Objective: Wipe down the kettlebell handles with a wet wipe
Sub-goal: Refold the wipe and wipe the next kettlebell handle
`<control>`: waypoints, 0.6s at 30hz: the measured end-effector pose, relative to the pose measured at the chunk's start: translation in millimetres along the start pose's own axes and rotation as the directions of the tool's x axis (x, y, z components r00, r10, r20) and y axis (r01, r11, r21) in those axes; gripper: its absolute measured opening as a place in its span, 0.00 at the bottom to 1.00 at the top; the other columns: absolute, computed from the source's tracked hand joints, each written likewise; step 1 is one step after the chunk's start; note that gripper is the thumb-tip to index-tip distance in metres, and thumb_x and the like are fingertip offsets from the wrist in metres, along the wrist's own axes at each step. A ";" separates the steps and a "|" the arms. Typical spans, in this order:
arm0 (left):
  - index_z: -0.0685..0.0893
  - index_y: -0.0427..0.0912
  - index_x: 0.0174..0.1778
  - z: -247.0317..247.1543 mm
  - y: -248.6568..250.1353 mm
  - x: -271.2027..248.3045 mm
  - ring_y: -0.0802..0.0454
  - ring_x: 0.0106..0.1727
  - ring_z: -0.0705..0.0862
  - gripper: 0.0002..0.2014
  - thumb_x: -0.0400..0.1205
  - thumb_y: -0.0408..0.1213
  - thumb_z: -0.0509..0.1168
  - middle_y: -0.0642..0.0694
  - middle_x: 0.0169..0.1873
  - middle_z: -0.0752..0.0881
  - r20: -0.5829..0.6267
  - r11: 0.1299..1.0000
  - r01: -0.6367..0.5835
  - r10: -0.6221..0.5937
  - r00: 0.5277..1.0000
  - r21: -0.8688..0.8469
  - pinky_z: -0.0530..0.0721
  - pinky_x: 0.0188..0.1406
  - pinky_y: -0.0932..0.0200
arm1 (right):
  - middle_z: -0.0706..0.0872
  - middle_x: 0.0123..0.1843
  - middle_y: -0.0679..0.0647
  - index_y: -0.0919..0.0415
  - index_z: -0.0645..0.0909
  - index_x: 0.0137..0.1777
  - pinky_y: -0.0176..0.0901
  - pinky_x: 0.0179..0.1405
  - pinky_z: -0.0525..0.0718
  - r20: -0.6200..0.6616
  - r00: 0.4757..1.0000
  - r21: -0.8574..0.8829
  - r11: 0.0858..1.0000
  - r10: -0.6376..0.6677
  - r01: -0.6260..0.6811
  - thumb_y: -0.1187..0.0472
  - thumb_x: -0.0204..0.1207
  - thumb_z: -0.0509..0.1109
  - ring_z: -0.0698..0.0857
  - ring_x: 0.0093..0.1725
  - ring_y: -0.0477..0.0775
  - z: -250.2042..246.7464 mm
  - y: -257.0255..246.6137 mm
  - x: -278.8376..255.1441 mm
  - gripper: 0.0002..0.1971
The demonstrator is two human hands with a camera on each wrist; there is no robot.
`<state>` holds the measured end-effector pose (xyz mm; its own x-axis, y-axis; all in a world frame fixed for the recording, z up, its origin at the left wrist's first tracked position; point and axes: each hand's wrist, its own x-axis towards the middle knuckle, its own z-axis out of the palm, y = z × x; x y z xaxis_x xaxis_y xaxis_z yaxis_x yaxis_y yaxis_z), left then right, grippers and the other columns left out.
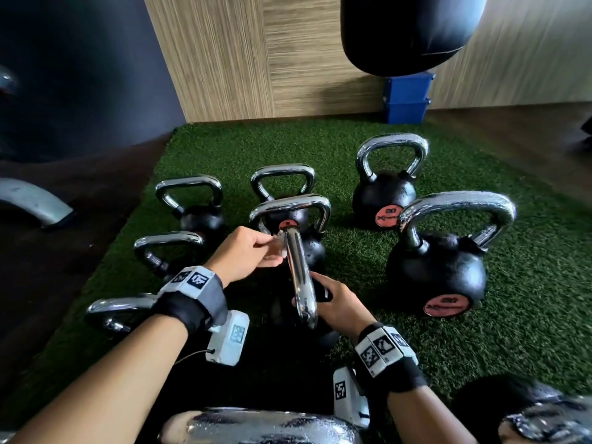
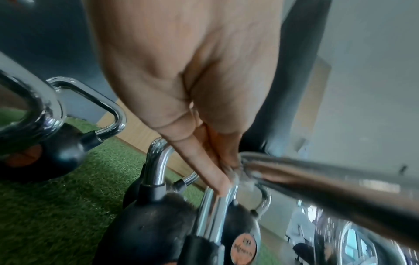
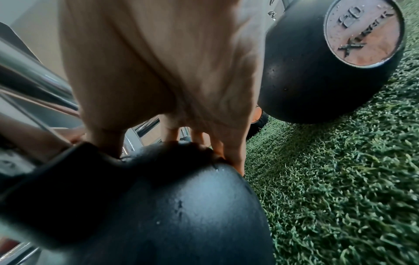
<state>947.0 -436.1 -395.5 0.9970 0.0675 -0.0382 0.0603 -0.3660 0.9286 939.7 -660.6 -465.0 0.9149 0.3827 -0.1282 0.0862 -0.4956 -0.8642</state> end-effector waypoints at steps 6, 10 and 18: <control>0.96 0.37 0.48 -1.9 11.5 -4.3 0.47 0.48 0.94 0.15 0.74 0.45 0.76 0.36 0.49 0.94 0.039 0.983 0.038 -0.032 0.999 -0.182 0.91 0.52 0.61 | 0.80 0.77 0.45 0.43 0.74 0.80 0.32 0.68 0.71 -0.005 1.000 0.026 1.000 -0.005 0.005 0.40 0.68 0.82 0.77 0.76 0.44 -0.4 1.6 0.6 0.40; 0.95 0.34 0.48 -5.3 19.5 -11.6 0.49 0.48 0.93 0.10 0.76 0.37 0.76 0.36 0.48 0.94 0.166 0.973 0.116 -0.084 0.983 -0.198 0.91 0.47 0.64 | 0.81 0.76 0.45 0.43 0.75 0.79 0.31 0.66 0.71 -0.017 1.000 0.026 1.000 -0.008 0.008 0.40 0.67 0.83 0.79 0.73 0.42 0.5 3.4 0.2 0.40; 0.96 0.38 0.43 -6.9 37.7 -33.0 0.54 0.44 0.93 0.11 0.70 0.40 0.78 0.39 0.43 0.95 0.297 0.989 0.120 -0.088 0.951 -0.092 0.89 0.40 0.66 | 0.81 0.76 0.43 0.40 0.75 0.78 0.32 0.66 0.72 -0.014 1.000 0.048 0.999 0.006 -0.005 0.39 0.65 0.83 0.79 0.72 0.41 -0.7 5.2 2.2 0.40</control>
<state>916.0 -445.7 -356.7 0.9570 -0.1795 -0.2277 0.1750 -0.2688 0.9472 942.4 -663.0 -469.4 0.9208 0.3689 -0.1262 0.0626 -0.4595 -0.8860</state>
